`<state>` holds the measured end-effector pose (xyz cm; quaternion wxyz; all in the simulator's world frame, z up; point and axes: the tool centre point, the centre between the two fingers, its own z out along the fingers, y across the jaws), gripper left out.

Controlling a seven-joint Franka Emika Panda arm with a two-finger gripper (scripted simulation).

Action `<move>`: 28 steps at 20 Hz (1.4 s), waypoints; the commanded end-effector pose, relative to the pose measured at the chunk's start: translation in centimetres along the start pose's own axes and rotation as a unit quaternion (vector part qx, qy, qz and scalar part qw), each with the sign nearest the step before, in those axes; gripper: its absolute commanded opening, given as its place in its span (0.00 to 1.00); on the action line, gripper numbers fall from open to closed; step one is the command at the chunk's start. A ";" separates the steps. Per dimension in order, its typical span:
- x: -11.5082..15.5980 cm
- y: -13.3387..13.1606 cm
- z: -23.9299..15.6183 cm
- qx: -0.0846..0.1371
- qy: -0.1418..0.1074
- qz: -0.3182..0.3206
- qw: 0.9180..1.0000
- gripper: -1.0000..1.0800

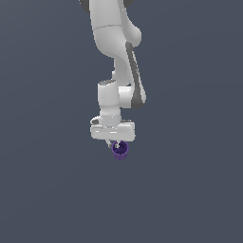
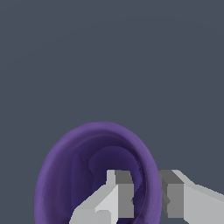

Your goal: Pick up the object and move it to a goal position.

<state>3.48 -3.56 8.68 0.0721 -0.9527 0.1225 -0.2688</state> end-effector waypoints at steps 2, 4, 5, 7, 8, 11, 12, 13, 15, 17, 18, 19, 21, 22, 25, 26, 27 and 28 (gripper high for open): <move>-0.3 -2.2 -1.6 0.001 0.001 0.000 1.000 0.00; -0.5 -3.5 -2.6 0.001 0.002 0.000 1.000 0.00; -0.7 -4.2 -3.1 0.001 0.002 0.000 1.000 0.00; -0.9 -5.7 -4.1 0.002 0.002 0.001 1.000 0.00; -1.1 -6.4 -4.6 0.002 0.002 0.001 1.000 0.00; -1.4 -8.4 -6.0 0.002 0.002 0.001 1.000 0.00; -1.5 -9.0 -6.5 0.002 0.002 0.001 1.000 0.00; -1.6 -9.6 -6.9 0.002 0.002 0.001 1.000 0.00; -1.7 -10.6 -7.6 0.002 0.002 0.001 1.000 0.00; -1.9 -11.6 -8.3 0.002 0.002 0.001 1.000 0.00; -1.9 -12.0 -8.6 0.002 0.002 0.001 1.000 0.00; -2.0 -12.5 -8.8 0.003 0.002 0.001 1.000 0.00; -2.1 -13.2 -9.3 0.003 0.002 0.001 1.000 0.00; -2.2 -13.5 -9.5 0.002 0.001 0.001 1.000 0.00; -2.3 -14.3 -10.0 0.002 0.001 0.001 1.000 0.00; -2.3 -14.5 -10.2 0.002 0.001 0.001 1.000 0.00; -2.3 -14.7 -10.3 0.002 0.001 0.001 1.000 0.00; -2.4 -14.8 -10.4 0.002 0.001 0.000 1.000 0.00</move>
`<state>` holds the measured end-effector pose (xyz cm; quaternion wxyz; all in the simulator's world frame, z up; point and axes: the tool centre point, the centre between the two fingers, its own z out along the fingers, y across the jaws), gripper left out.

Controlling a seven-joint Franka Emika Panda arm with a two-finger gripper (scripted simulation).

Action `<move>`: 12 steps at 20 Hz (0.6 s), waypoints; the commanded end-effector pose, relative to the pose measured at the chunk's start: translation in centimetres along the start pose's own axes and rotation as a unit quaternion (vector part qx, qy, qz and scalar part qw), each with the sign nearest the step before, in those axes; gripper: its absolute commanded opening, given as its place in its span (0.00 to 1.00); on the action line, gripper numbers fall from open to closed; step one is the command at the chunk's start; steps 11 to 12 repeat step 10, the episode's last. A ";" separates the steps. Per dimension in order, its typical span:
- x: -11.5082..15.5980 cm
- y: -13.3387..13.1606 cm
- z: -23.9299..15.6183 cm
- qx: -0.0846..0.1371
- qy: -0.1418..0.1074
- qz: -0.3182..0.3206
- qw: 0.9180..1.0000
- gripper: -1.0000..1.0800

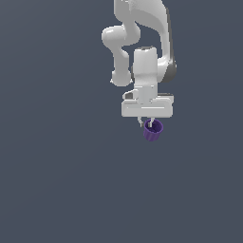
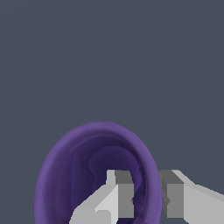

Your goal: Pick up the object and move it to a goal position.

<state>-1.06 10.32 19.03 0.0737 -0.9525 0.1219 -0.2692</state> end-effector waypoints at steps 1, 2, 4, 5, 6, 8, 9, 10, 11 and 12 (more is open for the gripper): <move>0.0 -0.5 -0.3 0.000 0.001 0.000 1.000 0.00; 0.0 -0.6 -0.4 0.000 0.001 0.000 1.000 0.00; 0.0 -0.8 -0.6 -0.001 0.001 0.000 1.000 0.00; -0.1 -0.9 -0.6 -0.001 0.000 0.000 1.000 0.00; -0.1 -1.0 -0.7 -0.001 0.000 0.000 1.000 0.00; -0.1 -1.0 -0.7 -0.001 0.000 -0.001 1.000 0.00; -0.1 -1.1 -0.7 -0.001 0.000 -0.001 1.000 0.00; -0.1 -1.1 -0.7 -0.001 0.000 -0.001 1.000 0.00; -0.1 -1.1 -0.7 -0.001 0.000 -0.001 1.000 0.00; -0.1 -1.1 -0.7 -0.001 0.000 -0.001 1.000 0.00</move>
